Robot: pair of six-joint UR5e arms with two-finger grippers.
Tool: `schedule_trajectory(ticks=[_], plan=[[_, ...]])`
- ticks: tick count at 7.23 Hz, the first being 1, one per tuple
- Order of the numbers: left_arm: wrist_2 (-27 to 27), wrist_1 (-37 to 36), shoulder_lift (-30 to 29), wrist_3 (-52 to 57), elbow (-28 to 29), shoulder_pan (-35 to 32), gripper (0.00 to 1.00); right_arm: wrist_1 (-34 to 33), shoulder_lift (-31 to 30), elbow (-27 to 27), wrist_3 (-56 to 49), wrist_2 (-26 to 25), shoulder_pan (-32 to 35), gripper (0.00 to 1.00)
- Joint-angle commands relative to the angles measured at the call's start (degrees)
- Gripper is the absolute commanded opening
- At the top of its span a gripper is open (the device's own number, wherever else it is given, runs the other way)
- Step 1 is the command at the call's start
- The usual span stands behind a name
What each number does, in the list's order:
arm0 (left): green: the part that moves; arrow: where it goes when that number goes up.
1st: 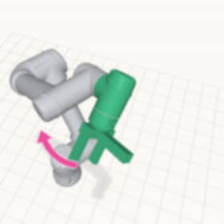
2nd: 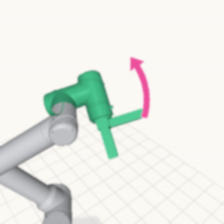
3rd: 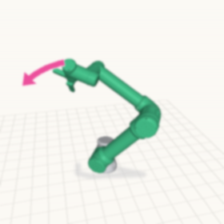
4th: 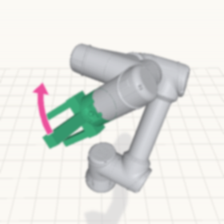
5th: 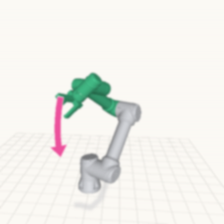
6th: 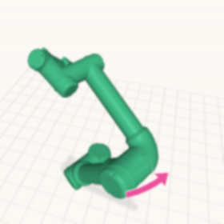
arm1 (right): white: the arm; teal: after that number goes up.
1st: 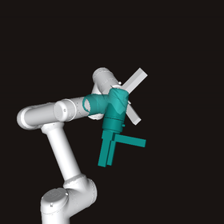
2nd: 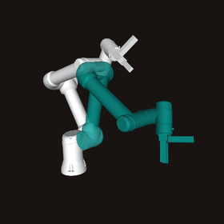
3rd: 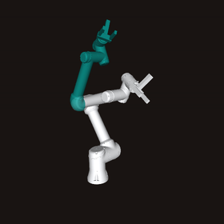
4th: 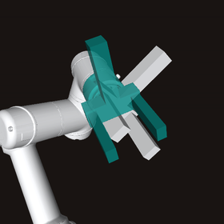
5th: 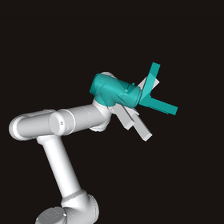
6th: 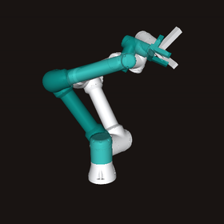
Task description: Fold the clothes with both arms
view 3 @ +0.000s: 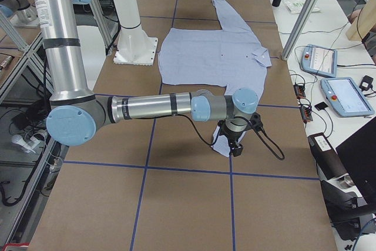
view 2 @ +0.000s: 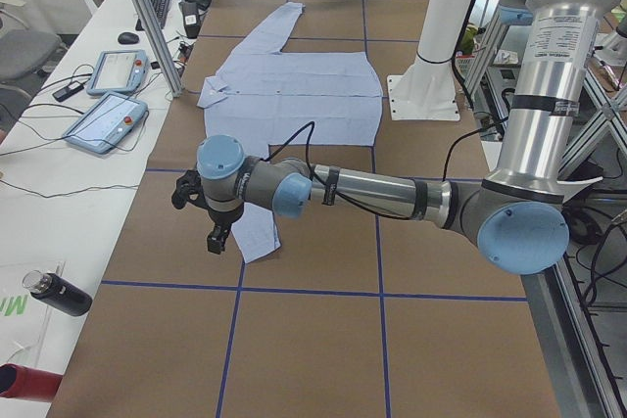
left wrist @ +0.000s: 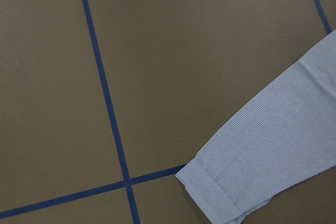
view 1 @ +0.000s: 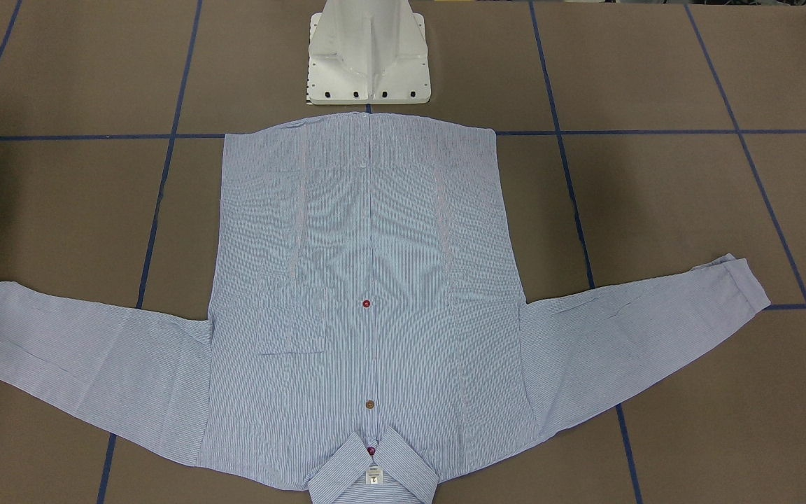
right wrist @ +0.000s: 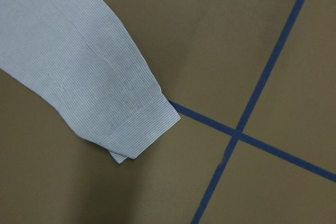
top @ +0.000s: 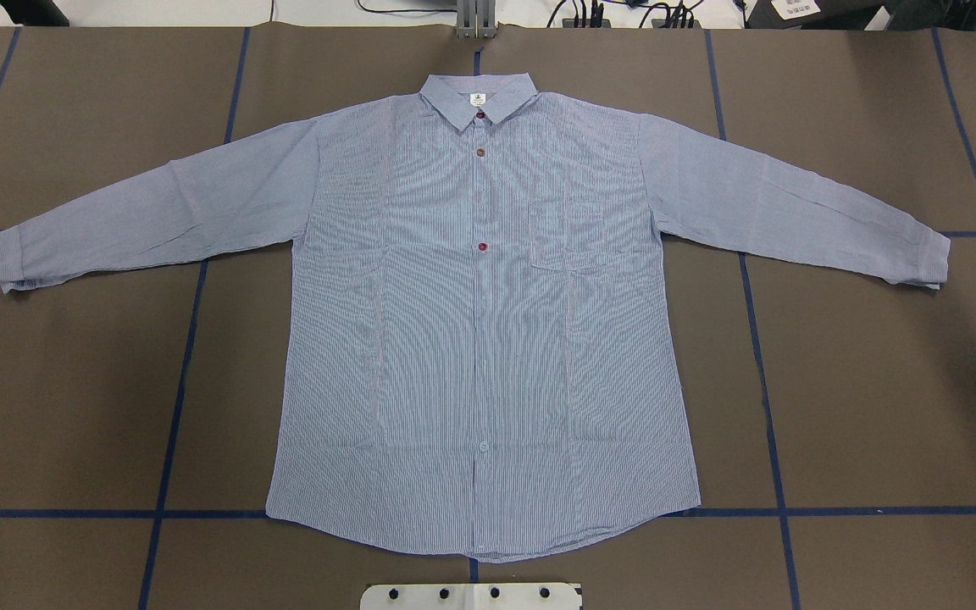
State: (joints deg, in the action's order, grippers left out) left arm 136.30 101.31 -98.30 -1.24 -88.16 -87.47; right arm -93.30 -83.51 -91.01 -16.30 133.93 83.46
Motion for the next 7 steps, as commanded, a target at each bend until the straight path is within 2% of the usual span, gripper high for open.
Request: schedule_trajectory(ticks=[1,3,4,5,6,7], plan=[[-0.16,-1.1,0.21,3.5,-2.51,-1.03,1.0,0.13,-2.78,-2.67,-0.3,0.19,-0.05,1.0],[-2.08,-1.11,0.3,3.0,-2.45,-0.95,1.0,0.4,-3.06,-2.6,0.75,0.45,-0.14,1.0],[-1.57,-1.11,0.21,2.65,-3.32,-0.95,1.0,0.92,-2.72,-3.38,0.83,0.45,-0.14,1.0],[1.13,-0.42,0.3,-0.14,-3.59,-0.95,1.0,1.1,-2.97,-1.82,1.62,0.45,-0.92,1.0],[1.42,-0.32,0.56,-0.87,-3.6,-0.86,1.0,2.41,-2.11,0.2,2.32,0.63,-1.89,1.0],[1.51,1.16,1.0,-0.79,-3.51,-0.42,1.0,8.42,-3.05,1.52,2.68,0.37,-2.77,1.0]])
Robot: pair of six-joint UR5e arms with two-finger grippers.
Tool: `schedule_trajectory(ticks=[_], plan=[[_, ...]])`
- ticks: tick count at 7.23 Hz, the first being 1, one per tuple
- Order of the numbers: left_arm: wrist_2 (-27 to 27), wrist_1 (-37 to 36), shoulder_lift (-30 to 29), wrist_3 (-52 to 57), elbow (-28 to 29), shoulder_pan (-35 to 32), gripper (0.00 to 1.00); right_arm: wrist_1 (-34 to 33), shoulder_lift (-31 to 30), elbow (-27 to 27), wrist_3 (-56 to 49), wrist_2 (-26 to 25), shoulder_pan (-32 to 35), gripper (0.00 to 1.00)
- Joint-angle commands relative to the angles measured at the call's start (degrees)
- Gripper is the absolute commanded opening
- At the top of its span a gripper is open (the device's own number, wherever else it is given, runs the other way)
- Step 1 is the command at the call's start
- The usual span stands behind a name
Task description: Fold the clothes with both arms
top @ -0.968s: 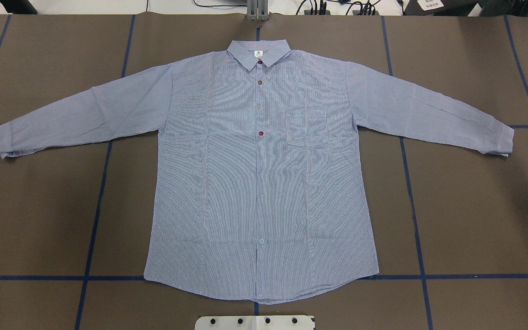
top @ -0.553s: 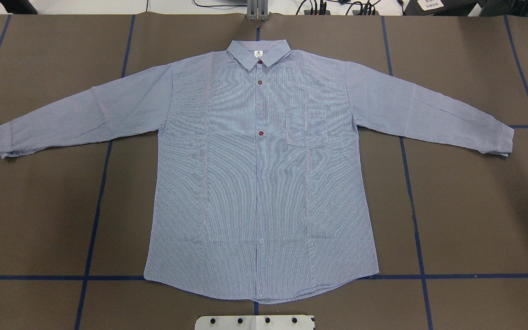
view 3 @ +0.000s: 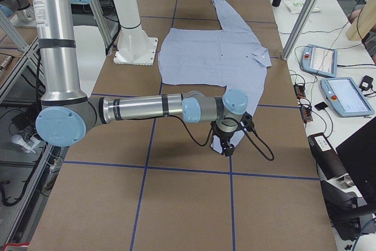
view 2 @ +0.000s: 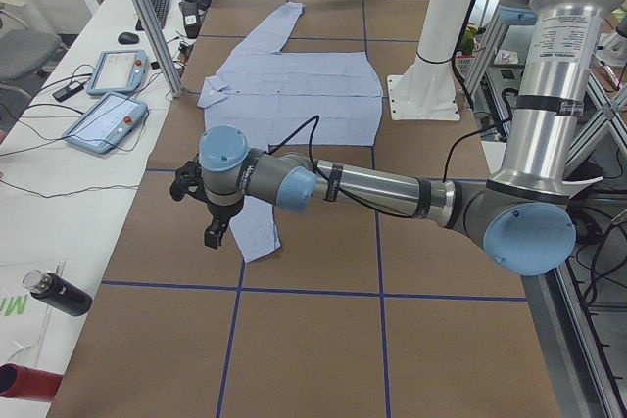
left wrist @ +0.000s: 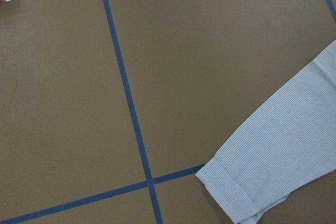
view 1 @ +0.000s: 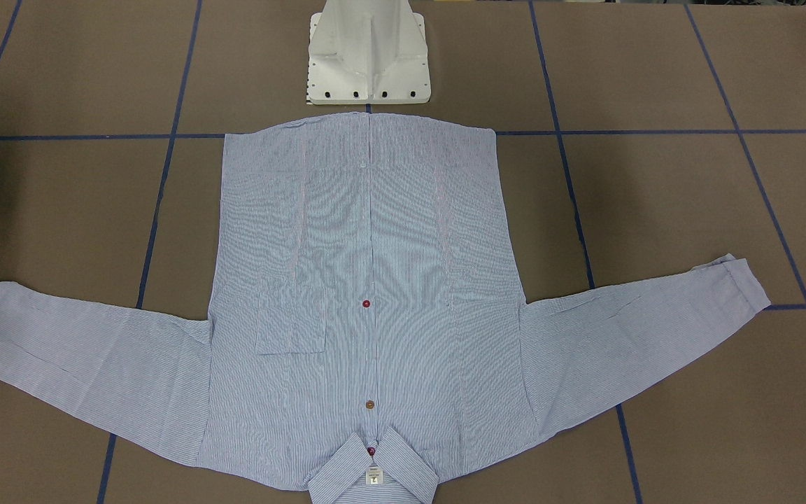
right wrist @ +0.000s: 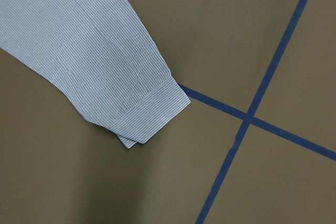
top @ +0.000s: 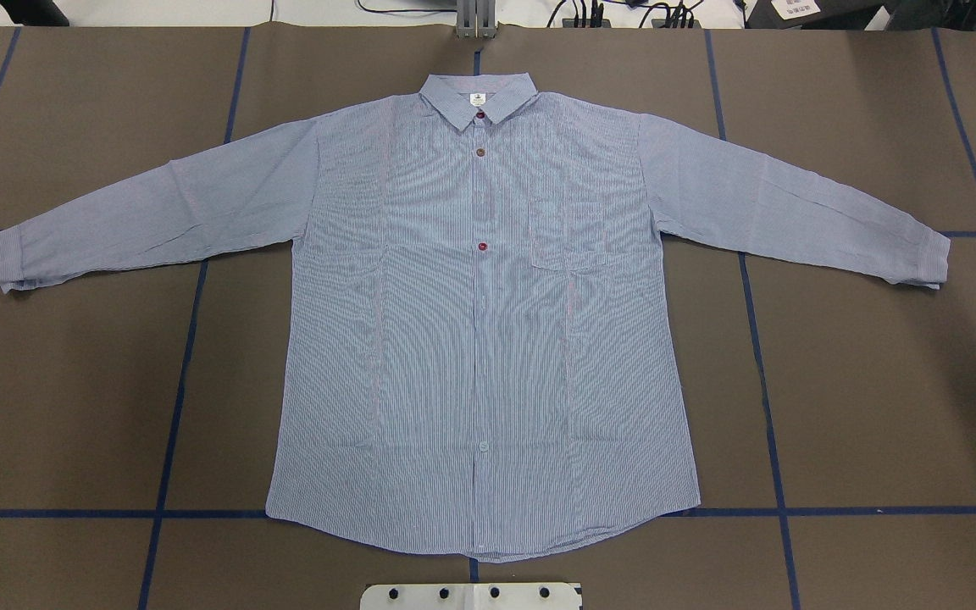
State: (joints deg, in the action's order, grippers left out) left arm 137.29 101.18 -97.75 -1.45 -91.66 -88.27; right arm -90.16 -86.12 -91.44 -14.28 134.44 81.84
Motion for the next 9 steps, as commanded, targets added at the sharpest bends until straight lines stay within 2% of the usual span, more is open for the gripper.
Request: schedule_trajectory(ticks=[1,2,4,7,8,9], plan=[[0.61,6.34,0.54,-0.83,1.64,0.55,1.0,9.96,0.42,7.01,2.4,0.12,-1.24,1.0],[1.48,7.87,1.5,-0.75,1.74,0.55,1.0,17.4,0.6,10.63,9.55,0.04,-1.51,1.0],[1.57,9.8,1.51,-0.84,1.74,0.64,1.0,29.89,0.69,15.04,34.29,0.04,-5.35,1.0],[1.57,10.35,1.51,-0.93,1.66,0.64,1.0,39.76,-0.01,16.12,68.85,-0.05,-10.28,0.98],[1.57,10.35,1.51,-0.93,1.74,0.64,1.0,42.5,-0.1,16.38,77.39,-0.14,-11.6,0.91],[1.49,10.26,1.68,-0.93,1.66,0.64,1.0,43.39,0.16,16.3,80.52,-1.88,-15.01,0.91]])
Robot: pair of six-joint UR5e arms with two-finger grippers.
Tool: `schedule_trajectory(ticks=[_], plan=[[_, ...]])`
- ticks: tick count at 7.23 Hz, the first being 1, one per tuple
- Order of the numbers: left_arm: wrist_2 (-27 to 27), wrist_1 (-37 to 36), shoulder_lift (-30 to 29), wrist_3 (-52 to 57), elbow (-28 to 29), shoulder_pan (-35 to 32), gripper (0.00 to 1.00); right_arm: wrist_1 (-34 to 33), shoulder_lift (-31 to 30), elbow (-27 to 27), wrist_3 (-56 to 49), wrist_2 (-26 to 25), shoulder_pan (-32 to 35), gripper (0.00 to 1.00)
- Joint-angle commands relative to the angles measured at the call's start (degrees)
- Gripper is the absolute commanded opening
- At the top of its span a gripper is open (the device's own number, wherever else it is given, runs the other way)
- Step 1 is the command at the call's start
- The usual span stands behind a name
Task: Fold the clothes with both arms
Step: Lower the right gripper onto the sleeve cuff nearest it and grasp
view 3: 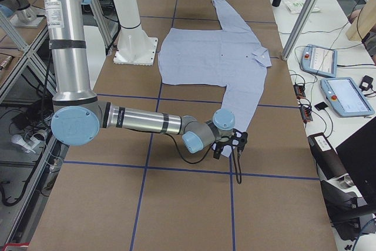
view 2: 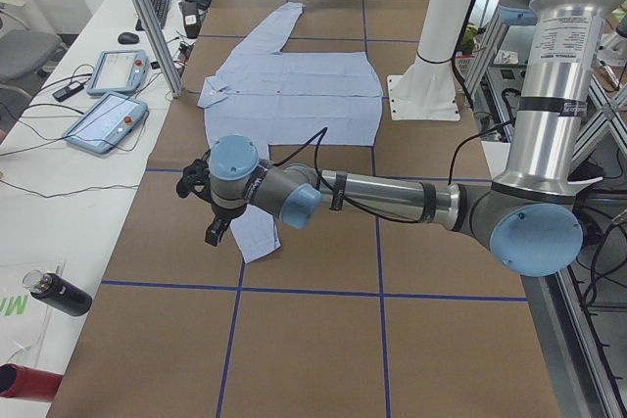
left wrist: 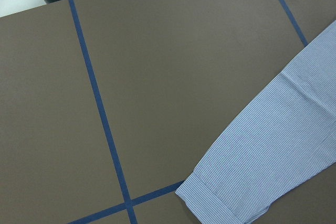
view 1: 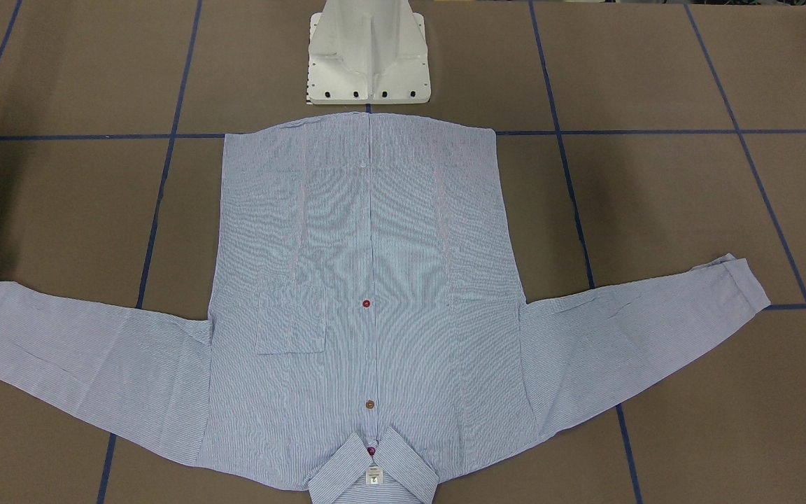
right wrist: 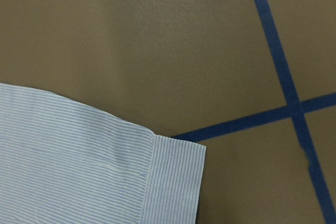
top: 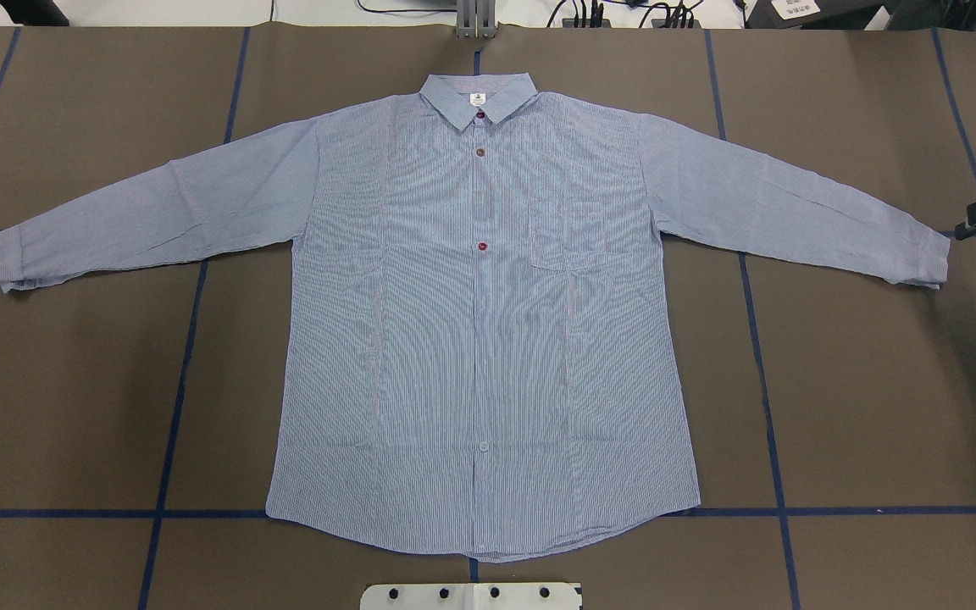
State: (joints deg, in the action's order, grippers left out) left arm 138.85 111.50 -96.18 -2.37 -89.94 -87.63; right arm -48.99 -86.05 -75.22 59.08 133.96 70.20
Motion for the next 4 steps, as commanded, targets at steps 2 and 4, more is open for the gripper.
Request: schedule_trajectory(ticks=[2,4], plan=[[0.02,-0.05,0.12,0.0,0.03,0.0,1.0,2.15,0.09,1.12,7.36,-3.09,-4.55,0.85],[0.02,-0.05,0.12,0.0,0.03,0.0,1.0,2.23,-0.17,0.52,7.62,-2.83,-4.55,0.85]])
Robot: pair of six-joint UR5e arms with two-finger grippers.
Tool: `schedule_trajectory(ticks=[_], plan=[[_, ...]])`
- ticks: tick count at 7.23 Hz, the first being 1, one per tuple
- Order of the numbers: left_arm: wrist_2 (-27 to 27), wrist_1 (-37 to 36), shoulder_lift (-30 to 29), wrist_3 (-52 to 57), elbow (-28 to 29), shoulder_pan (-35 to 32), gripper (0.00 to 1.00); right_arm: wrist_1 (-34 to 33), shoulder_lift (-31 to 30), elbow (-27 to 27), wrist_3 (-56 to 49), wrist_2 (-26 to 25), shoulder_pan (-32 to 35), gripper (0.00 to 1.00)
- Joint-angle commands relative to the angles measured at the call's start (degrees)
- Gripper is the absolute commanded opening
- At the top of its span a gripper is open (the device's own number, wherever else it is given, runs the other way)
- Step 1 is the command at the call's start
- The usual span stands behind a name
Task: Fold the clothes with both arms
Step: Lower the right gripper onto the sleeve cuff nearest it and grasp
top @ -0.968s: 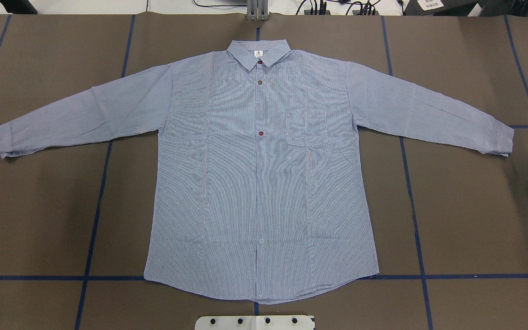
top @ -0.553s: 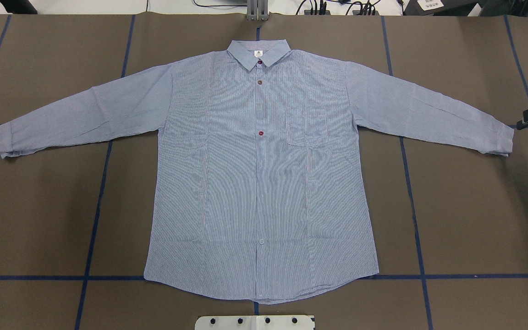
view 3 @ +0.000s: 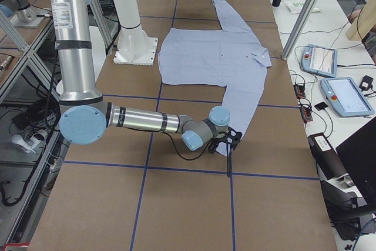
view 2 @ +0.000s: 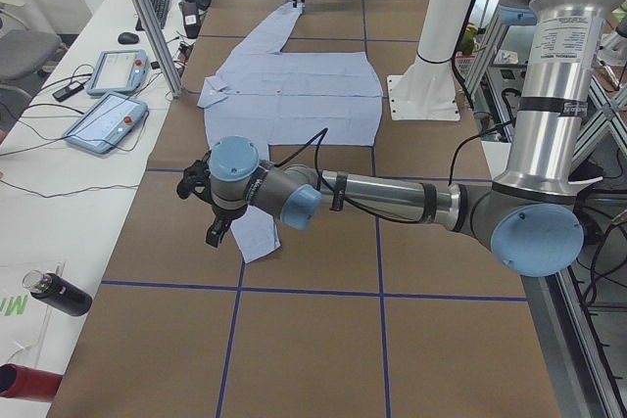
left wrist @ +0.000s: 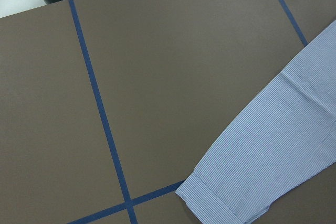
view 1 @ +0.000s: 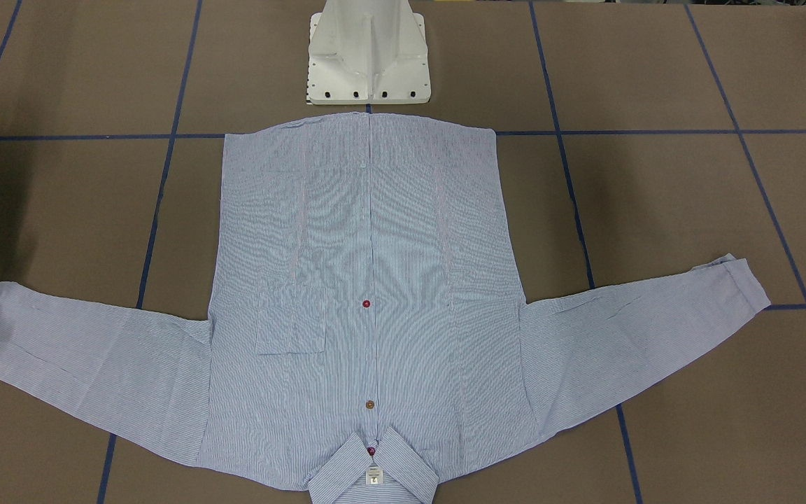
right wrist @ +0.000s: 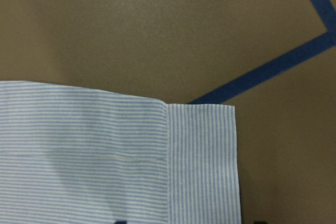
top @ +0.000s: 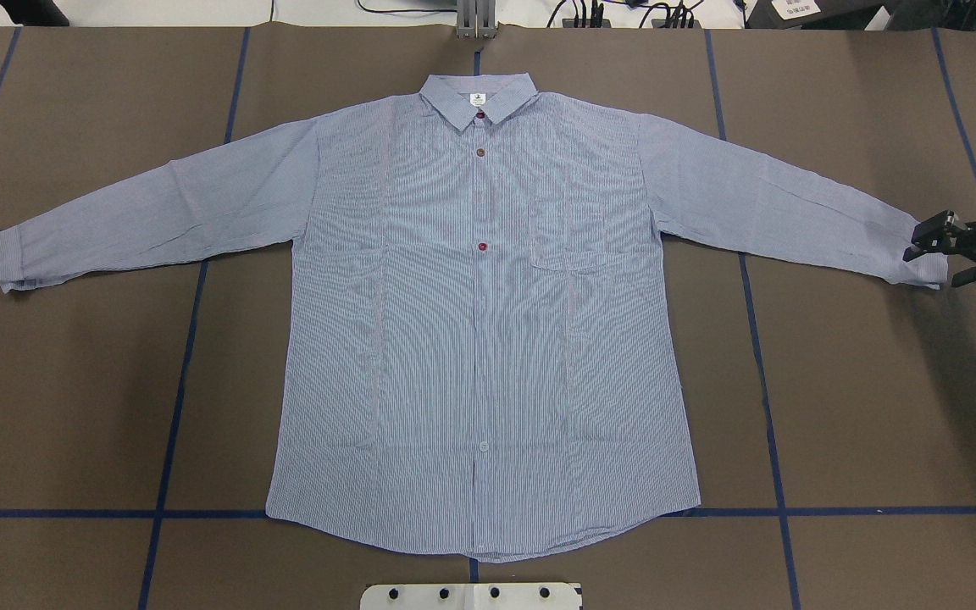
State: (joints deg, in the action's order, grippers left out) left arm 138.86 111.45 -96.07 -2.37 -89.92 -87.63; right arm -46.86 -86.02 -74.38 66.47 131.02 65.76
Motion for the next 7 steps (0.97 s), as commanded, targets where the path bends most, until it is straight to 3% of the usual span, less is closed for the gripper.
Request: schedule_trajectory(ticks=[1,3,4,5,6,7], plan=[[0.01,0.0,0.01,0.0,-0.08,0.0,1.0,0.1,-0.29,0.28,0.24,0.03,-0.1,0.85],[0.01,0.0,0.01,0.0,-0.17,0.0,1.0,0.01,-0.55,0.37,0.32,0.11,-0.1,0.81],[0.01,0.0,0.01,0.0,-0.26,0.0,1.0,0.01,-0.56,0.37,0.33,0.11,-0.1,0.69],[0.01,0.0,0.01,0.0,-0.26,0.0,1.0,0.01,-0.56,0.37,1.11,0.11,-0.1,0.38],[0.01,0.0,0.01,0.0,-0.26,0.0,1.0,0.1,-0.56,0.2,2.16,0.2,-0.1,0.0],[0.01,0.0,0.01,0.0,-0.43,0.0,1.0,0.1,-0.56,0.11,2.08,0.29,-0.01,0.0]])
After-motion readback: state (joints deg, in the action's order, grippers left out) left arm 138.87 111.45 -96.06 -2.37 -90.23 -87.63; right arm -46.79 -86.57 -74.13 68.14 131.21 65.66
